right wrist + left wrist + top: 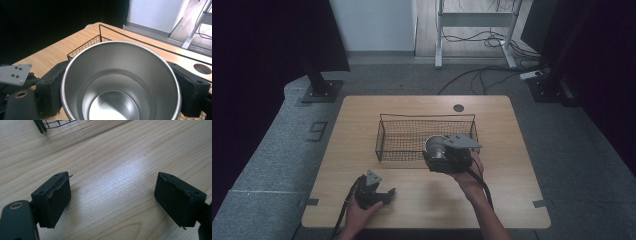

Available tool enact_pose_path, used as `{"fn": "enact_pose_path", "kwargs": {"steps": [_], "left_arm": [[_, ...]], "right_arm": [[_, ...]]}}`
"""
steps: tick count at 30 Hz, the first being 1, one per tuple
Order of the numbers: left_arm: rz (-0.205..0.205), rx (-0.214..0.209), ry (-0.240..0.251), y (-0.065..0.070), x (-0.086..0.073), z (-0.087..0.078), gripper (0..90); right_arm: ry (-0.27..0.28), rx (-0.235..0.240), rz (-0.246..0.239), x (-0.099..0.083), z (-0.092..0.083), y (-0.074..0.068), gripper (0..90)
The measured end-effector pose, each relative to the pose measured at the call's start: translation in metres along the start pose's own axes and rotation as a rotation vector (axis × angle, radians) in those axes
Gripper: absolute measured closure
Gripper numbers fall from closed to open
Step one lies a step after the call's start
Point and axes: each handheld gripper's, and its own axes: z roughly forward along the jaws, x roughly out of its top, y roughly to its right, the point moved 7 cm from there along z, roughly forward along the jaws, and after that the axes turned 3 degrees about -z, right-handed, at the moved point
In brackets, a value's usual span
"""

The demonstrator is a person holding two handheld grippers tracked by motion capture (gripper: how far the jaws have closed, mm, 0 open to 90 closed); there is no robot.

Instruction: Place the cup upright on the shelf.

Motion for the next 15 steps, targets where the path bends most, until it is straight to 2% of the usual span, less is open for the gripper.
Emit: {"fn": "enact_pose_path", "kwargs": {"steps": [15], "left_arm": [[0.000,0.000,0.000,0.0000,0.0000,0.0000,13.7]], "right_arm": [[-0.005,-0.022,0.000,0.0061,0.0049,0.0077,13.3]]}}
